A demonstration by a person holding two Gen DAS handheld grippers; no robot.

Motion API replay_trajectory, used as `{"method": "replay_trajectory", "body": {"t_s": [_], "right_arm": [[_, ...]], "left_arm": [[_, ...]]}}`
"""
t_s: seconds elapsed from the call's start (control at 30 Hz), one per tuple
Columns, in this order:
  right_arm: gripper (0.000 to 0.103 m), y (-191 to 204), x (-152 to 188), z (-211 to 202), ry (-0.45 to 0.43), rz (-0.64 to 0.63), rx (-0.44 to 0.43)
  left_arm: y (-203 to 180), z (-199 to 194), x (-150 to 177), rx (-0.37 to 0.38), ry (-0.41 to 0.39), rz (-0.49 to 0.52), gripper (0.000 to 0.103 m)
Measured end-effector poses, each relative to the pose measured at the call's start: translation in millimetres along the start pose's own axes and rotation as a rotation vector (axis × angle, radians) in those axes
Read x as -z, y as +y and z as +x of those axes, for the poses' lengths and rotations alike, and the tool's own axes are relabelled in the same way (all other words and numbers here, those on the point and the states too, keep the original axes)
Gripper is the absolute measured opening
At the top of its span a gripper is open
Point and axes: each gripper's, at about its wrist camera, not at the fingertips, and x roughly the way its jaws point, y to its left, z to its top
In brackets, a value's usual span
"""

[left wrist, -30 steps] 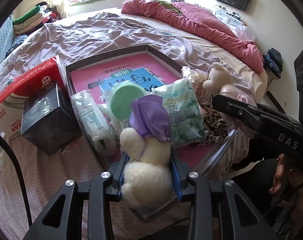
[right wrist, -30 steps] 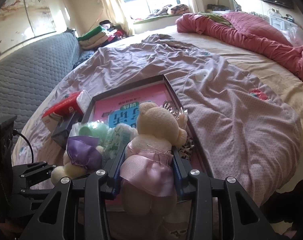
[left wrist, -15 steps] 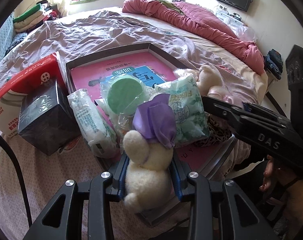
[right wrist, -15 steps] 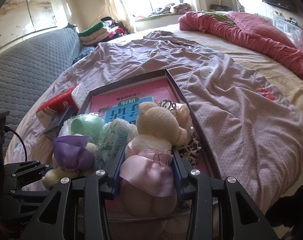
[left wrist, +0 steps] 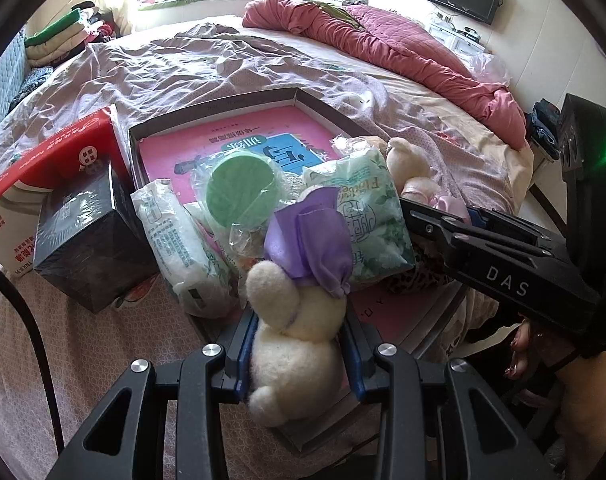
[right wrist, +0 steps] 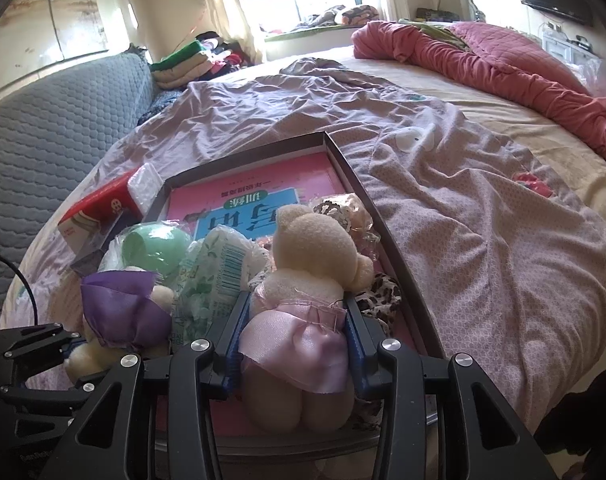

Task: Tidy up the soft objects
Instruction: 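Lower both teddy bears onto the tray and open both tools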

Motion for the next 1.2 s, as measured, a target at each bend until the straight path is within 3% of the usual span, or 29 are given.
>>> {"method": "replay_trajectory", "body": {"t_s": [0.47,0.8,1.2], "right_arm": [[0.046,0.8,0.3,-0.6,0.0,-0.002,0.013],[0.055,-2.9,-2.4,-8.9,-0.018,0.029,0.001],[0.06,0.5,-4.6,-25.2,-0.028,0.042,-0.008]], "left_arm": [[-0.5,0.3,-1.3,-0.01,0.0,0.01,0.037],[0.2,-1.4,-0.7,-0.008,-0.001,-0.003,0.037],[-0.2,-10.9,1.1,-0.019,-0.006,-0.002,0.056]]}}
